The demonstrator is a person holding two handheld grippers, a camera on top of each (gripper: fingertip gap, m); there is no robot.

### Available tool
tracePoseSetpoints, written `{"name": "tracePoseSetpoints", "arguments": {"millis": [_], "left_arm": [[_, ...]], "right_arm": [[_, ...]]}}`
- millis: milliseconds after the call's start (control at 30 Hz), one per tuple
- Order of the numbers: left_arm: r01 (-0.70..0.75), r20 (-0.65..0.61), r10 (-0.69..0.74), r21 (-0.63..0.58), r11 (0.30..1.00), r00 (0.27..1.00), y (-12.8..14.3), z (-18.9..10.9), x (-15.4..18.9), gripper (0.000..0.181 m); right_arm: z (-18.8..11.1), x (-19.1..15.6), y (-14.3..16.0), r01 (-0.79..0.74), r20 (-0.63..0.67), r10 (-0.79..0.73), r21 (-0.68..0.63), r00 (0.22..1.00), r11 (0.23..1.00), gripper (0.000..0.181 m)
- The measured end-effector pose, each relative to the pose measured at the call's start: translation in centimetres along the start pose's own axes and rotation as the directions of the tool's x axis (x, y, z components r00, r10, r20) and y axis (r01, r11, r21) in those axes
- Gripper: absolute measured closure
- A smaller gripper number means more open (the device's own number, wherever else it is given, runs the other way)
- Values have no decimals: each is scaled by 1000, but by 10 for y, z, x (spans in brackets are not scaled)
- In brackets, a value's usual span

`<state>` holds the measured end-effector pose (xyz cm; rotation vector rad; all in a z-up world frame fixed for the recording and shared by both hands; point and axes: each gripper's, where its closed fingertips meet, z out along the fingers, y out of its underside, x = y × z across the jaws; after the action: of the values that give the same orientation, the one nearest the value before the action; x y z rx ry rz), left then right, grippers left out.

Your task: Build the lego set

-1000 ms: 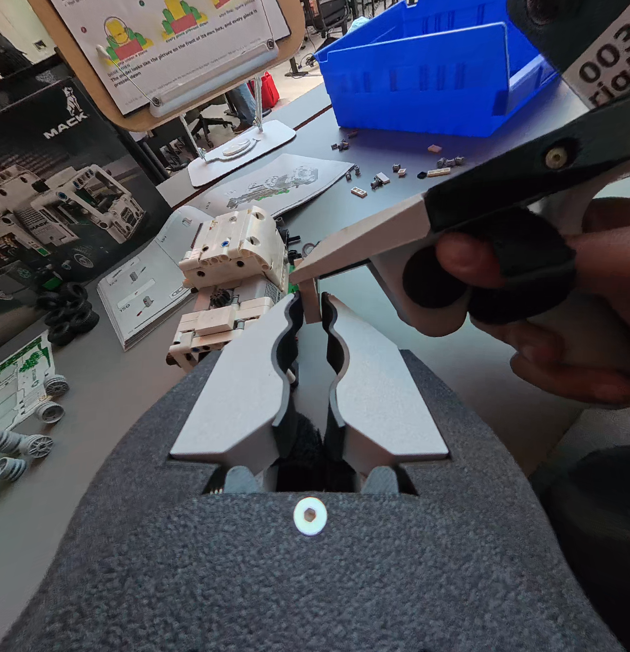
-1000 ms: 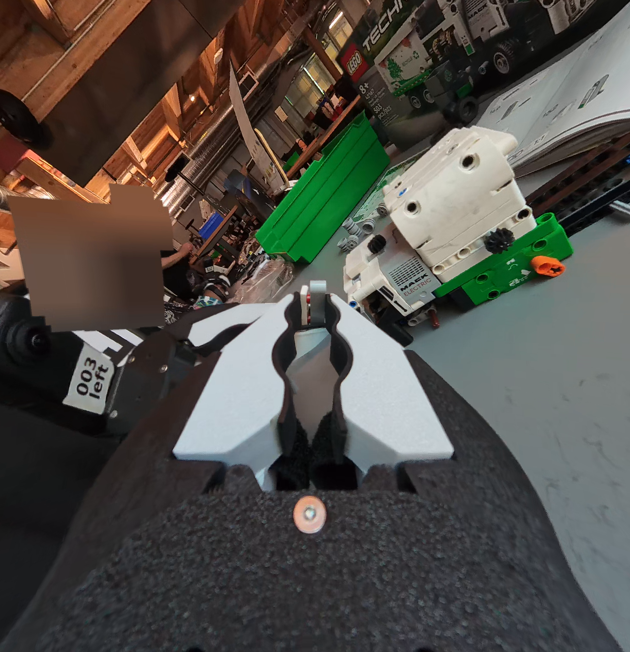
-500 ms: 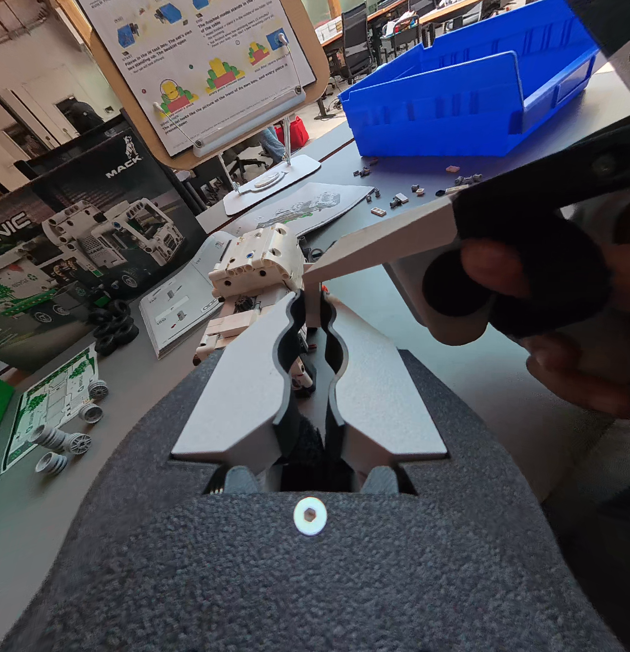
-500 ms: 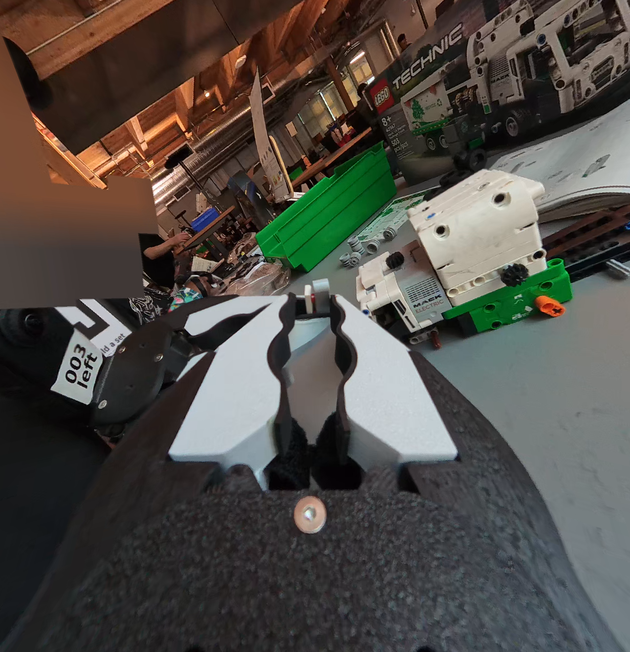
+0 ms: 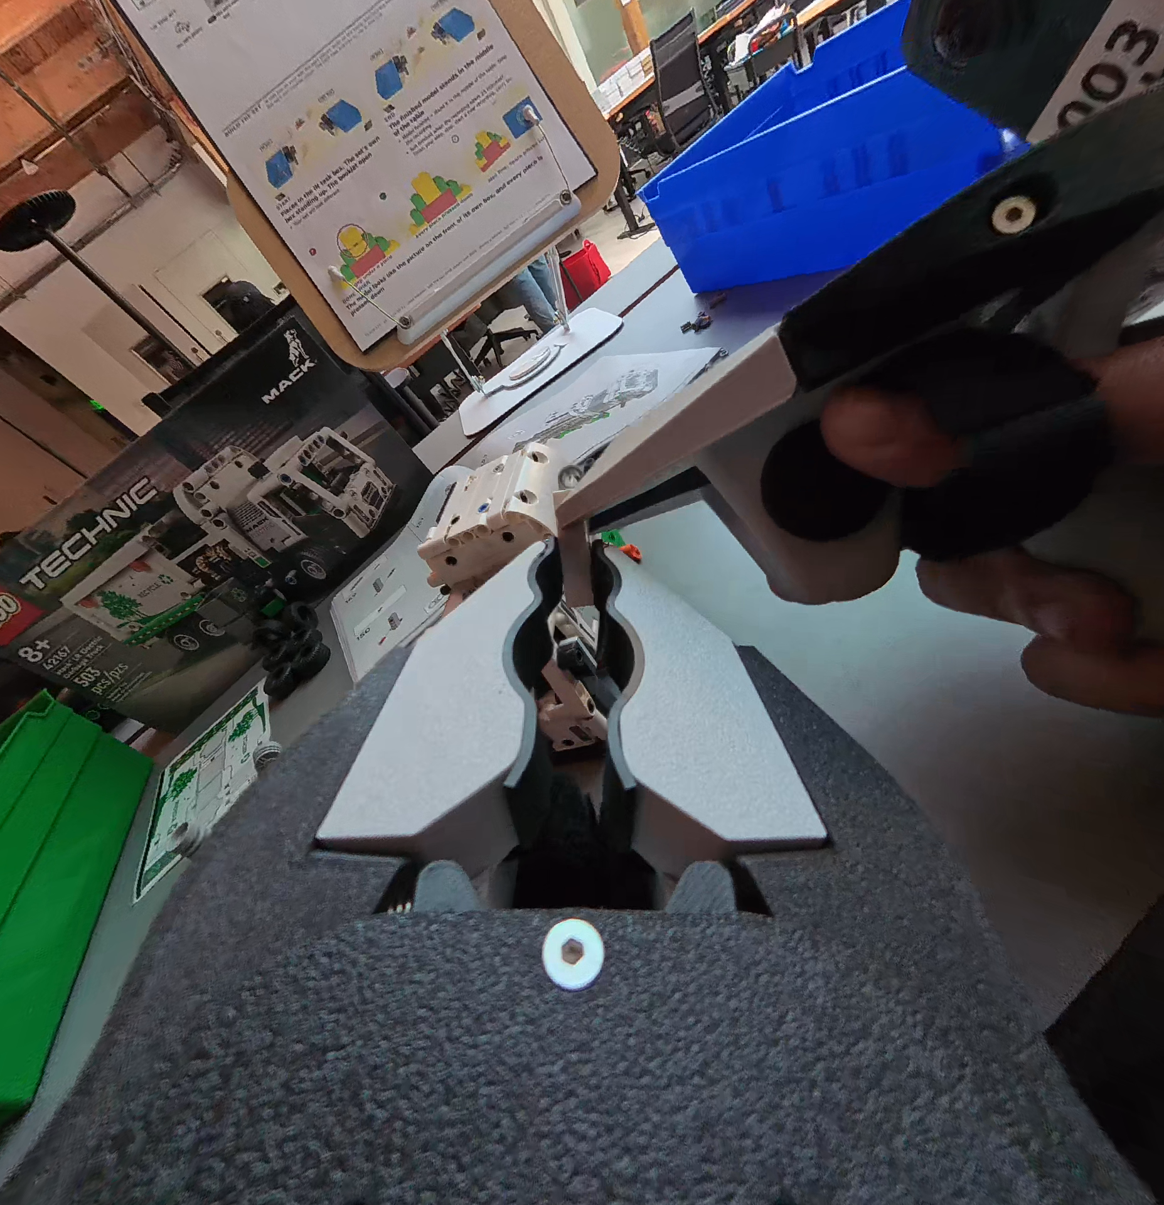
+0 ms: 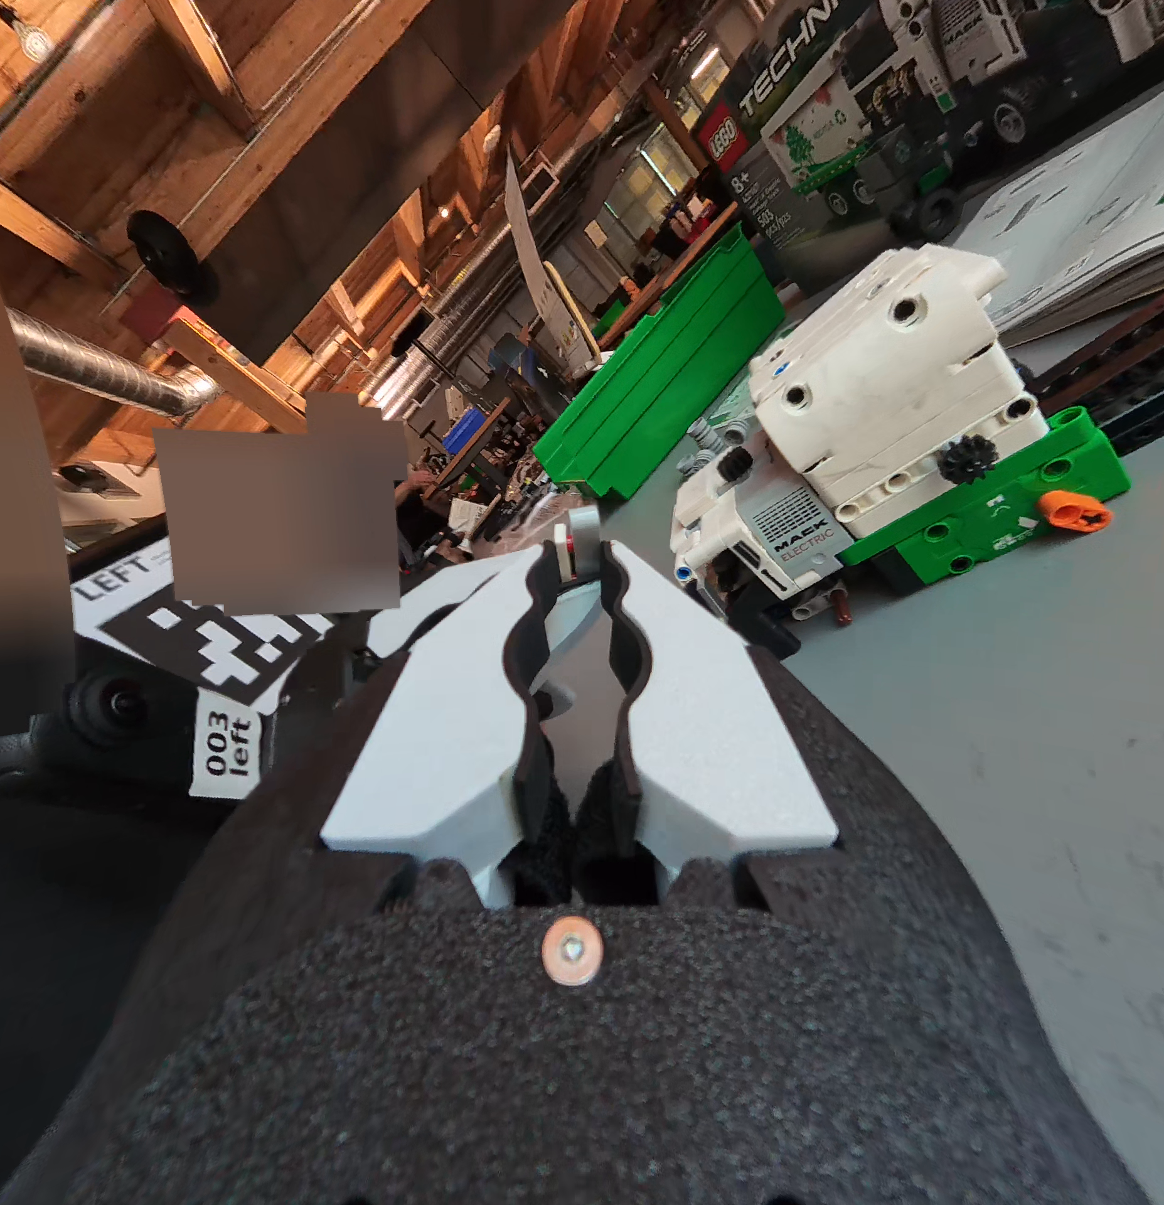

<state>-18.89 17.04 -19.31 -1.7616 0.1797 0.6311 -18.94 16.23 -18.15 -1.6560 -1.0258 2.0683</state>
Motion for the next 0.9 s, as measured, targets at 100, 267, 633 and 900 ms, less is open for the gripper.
{"name": "tracePoseSetpoints", "arguments": {"millis": [100,267,633,900], "left_arm": [[-24,19,24,15,1000,1000,-5,-1,-2,174],[-56,36,55,45,997,998,-17,-4,-4,175],[406,-416,-363,17,914,834,-22,-16,7,153],[627,-740,-507,-149,764,441,-39,-37,8,169]], "right_arm": [[-1,-3,-4,-156,123,151,34,981,987,169],[-4,-11,-10,-204,229,181,79,956,976,169],[-12,-22,-6,-21,243,14,23,970,1000,171],[-18,-37,-3,41,351,-37,-3,936,999,172]]}}
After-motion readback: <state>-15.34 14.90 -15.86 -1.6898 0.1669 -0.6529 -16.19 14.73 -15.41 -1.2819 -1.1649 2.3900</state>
